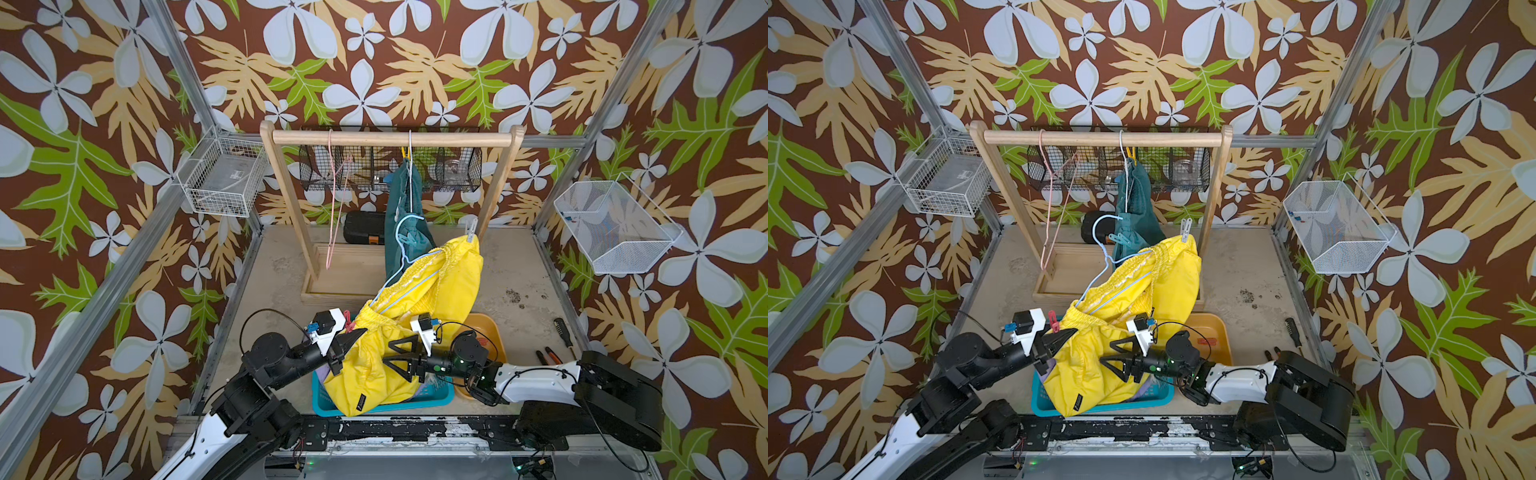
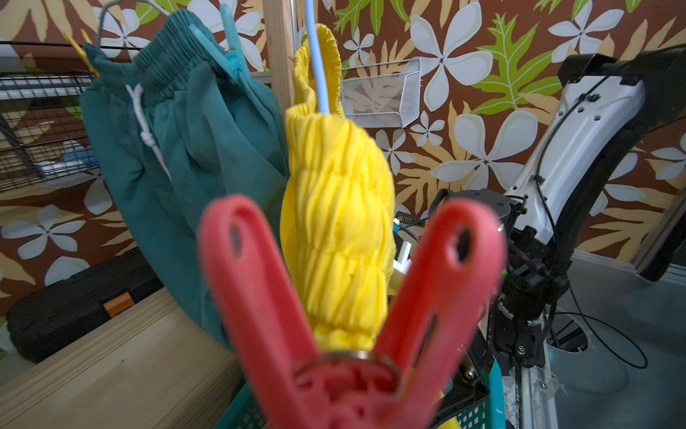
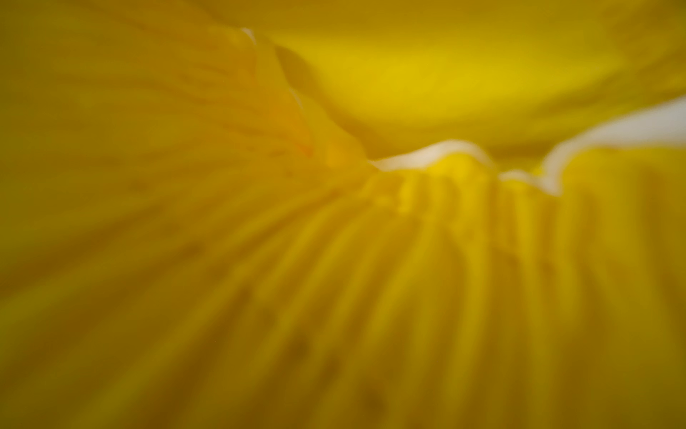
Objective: Remove the clothespins securing shorts to the hanger
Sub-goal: Remove the clothespin from the hanger.
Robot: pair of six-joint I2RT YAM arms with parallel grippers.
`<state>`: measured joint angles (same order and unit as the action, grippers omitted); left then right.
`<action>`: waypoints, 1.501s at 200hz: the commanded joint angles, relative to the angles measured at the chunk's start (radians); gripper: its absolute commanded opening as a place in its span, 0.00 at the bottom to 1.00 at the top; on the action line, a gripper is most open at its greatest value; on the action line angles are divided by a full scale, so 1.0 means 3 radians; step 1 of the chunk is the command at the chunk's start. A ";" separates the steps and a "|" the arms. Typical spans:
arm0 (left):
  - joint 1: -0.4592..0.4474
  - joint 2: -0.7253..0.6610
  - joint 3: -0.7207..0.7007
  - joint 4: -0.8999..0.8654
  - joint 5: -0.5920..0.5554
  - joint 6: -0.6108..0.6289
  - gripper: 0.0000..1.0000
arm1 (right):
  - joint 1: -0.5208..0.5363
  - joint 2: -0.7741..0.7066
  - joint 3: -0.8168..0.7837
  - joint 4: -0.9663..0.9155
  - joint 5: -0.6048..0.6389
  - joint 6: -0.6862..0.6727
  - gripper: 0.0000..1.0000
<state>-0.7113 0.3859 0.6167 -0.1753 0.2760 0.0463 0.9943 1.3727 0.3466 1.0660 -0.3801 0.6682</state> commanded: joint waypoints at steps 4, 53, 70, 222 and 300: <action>0.0000 -0.0102 0.0058 -0.0206 -0.0165 -0.0042 0.00 | 0.0001 0.0056 0.0051 -0.0020 0.0090 -0.0063 0.70; 0.0000 -0.0134 0.0091 -0.0416 -0.0265 -0.0088 0.00 | 0.0004 -0.0370 0.0013 -0.0258 0.0057 -0.0250 0.71; -0.0002 0.0017 0.0157 -0.0526 -0.0184 -0.0031 0.00 | 0.0003 -0.0858 0.0002 -0.0754 0.0111 -0.0472 0.71; -0.0002 -0.0136 -0.0002 -0.0192 0.0023 0.0181 0.00 | -0.3642 -0.1988 0.0903 -0.1721 -0.2198 0.0429 0.90; 0.0001 -0.0165 -0.0138 -0.0045 0.0474 0.0499 0.00 | -0.3769 -0.1239 0.1115 -0.0081 -0.2605 0.1142 0.90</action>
<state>-0.7116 0.3534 0.5838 -0.2756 0.3481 0.1375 -0.1207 0.9333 0.6724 0.8242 -1.0607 0.9195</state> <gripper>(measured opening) 0.090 0.908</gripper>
